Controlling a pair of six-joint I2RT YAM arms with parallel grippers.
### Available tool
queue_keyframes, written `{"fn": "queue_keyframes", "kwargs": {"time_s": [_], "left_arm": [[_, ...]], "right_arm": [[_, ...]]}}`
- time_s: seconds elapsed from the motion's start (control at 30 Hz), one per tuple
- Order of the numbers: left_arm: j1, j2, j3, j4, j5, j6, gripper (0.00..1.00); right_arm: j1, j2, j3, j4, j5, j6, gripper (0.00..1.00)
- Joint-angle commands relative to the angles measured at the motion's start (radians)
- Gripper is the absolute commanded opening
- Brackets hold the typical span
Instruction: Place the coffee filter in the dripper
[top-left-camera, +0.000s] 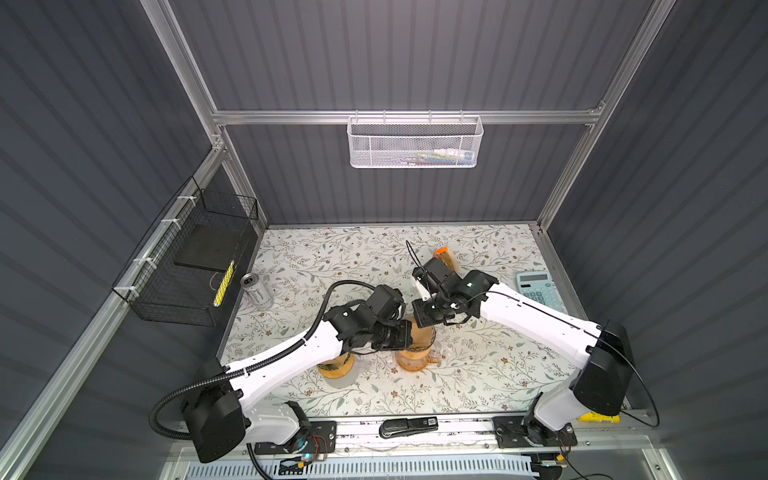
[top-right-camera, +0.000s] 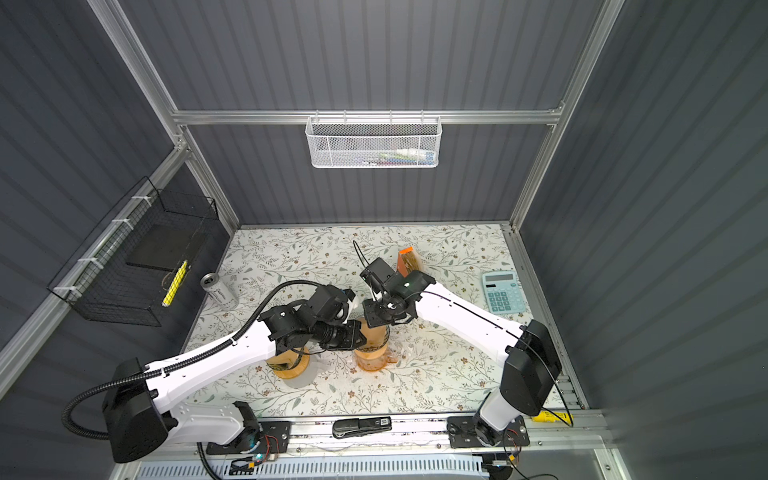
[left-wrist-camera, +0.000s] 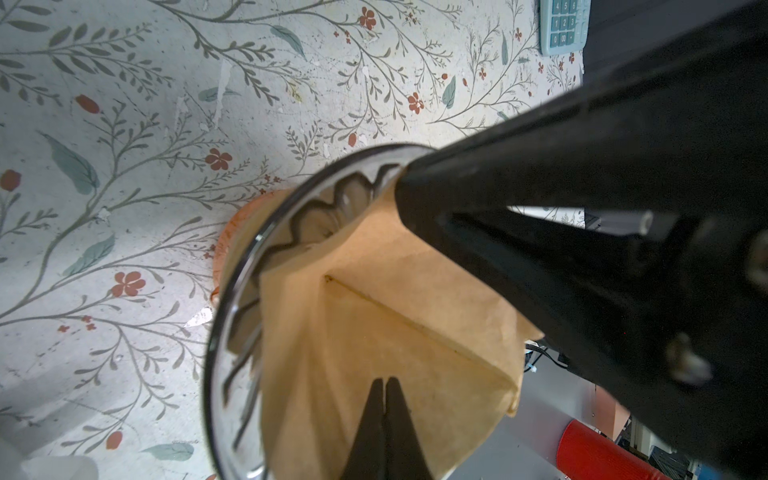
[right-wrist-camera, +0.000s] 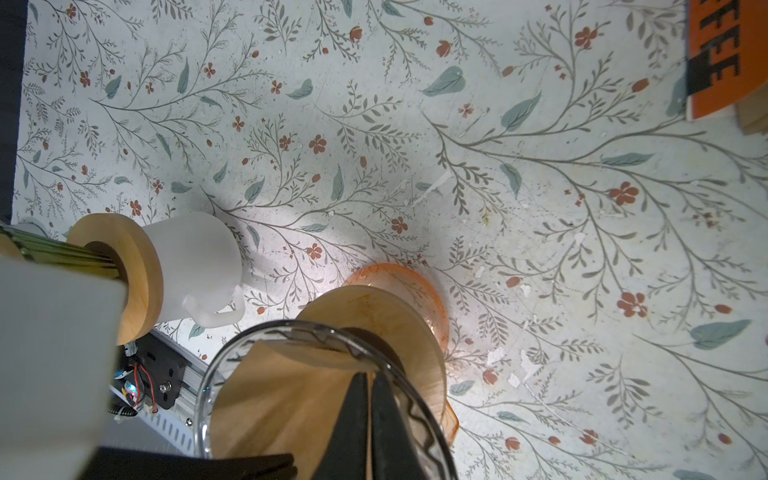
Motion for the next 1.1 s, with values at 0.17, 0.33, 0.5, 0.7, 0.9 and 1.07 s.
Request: {"fn": "queue_keyframes", "kwargs": {"time_s": [0.17, 0.33, 0.5, 0.7, 0.9, 1.07], "left_arm": [[-0.005, -0.048, 0.013, -0.036, -0.044, -0.010, 0.05], [-0.005, -0.064, 0.045, -0.056, -0.049, -0.005, 0.06], [-0.004, -0.079, 0.042, -0.056, -0.018, 0.002, 0.06], [-0.005, -0.083, 0.010, -0.035, 0.036, 0.005, 0.06], [-0.006, -0.082, -0.020, -0.035, 0.052, 0.004, 0.06], [-0.006, -0.082, -0.030, -0.035, 0.045, 0.007, 0.06]], "right_arm": [[0.000, -0.024, -0.006, -0.016, 0.021, 0.009, 0.10], [0.001, -0.031, 0.005, -0.023, 0.026, 0.011, 0.10], [0.004, -0.031, 0.004, -0.020, 0.026, 0.016, 0.10], [0.007, -0.025, 0.004, -0.017, 0.027, 0.019, 0.10], [0.009, -0.022, 0.006, -0.017, 0.027, 0.020, 0.10], [0.009, -0.013, 0.009, -0.016, 0.027, 0.021, 0.10]]}}
